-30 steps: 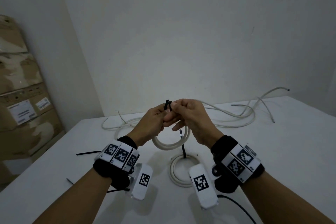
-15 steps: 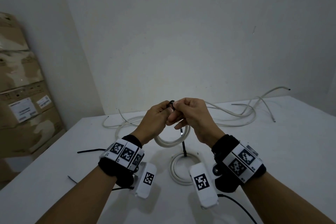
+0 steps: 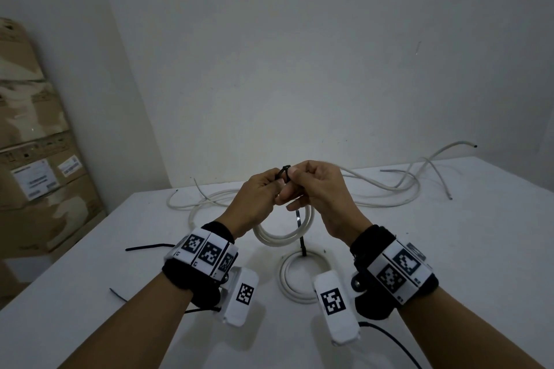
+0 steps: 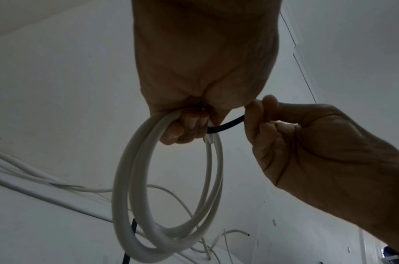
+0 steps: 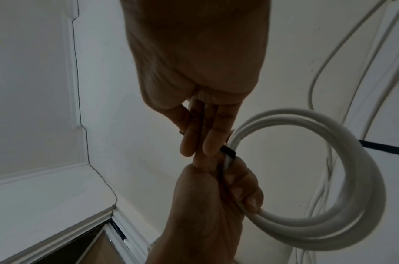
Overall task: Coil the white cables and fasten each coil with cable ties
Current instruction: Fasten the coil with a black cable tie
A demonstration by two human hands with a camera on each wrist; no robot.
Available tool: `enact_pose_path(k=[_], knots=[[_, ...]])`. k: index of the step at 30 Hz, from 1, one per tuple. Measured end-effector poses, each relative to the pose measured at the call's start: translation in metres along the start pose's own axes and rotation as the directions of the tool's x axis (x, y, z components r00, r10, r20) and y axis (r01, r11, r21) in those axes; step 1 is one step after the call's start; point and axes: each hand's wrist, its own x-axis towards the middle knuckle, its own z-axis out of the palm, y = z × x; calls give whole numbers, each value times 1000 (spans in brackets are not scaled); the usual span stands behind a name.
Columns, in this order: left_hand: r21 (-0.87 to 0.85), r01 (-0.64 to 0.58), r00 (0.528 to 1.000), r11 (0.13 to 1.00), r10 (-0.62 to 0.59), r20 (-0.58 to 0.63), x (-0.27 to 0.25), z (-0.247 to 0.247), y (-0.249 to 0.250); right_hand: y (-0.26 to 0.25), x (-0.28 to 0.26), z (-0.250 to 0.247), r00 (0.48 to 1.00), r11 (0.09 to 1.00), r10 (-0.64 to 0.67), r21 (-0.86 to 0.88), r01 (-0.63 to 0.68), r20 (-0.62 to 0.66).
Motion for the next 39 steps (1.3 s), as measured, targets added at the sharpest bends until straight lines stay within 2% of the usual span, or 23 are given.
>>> enact_pose_path(k=[6,16,21,23,26,29,31,33,36,39], knots=[[105,-16,1000,994,18,-12,-2,1,-3,3,1,1,999,999,39,-10,-39,-22],[136,-41,999,990,43,-12,-5,3,-2,0,2,-3,997,994,81,-74,-81,-6],[98,-20,1000,995,21,-8,-6,2,1,1,5,-6,998,967,42,-248,-51,-41],[91,-11,1000,996,14,-26,-5,0,2,7,5,-3,995,934,-14,-358,-21,-96],[101,5,1000,995,-3,-18,-4,2,3,17,2,4,952,773,-252,-628,91,-172],[121,6,1000,993,-4,-22,-6,5,2,24,-4,10,864,613,-500,-727,310,-53],[170,-9,1000,985,14,-28,-8,5,2,29,-5,11,805,504,-594,-773,385,14],[236,-57,998,970,65,-28,-10,4,4,32,-4,11,788,486,-615,-777,400,21],[323,-98,993,941,113,-30,-13,4,7,31,-4,10,806,518,-592,-756,400,21],[334,-100,992,937,119,-38,-15,5,11,27,-1,11,825,536,-565,-756,376,10]])
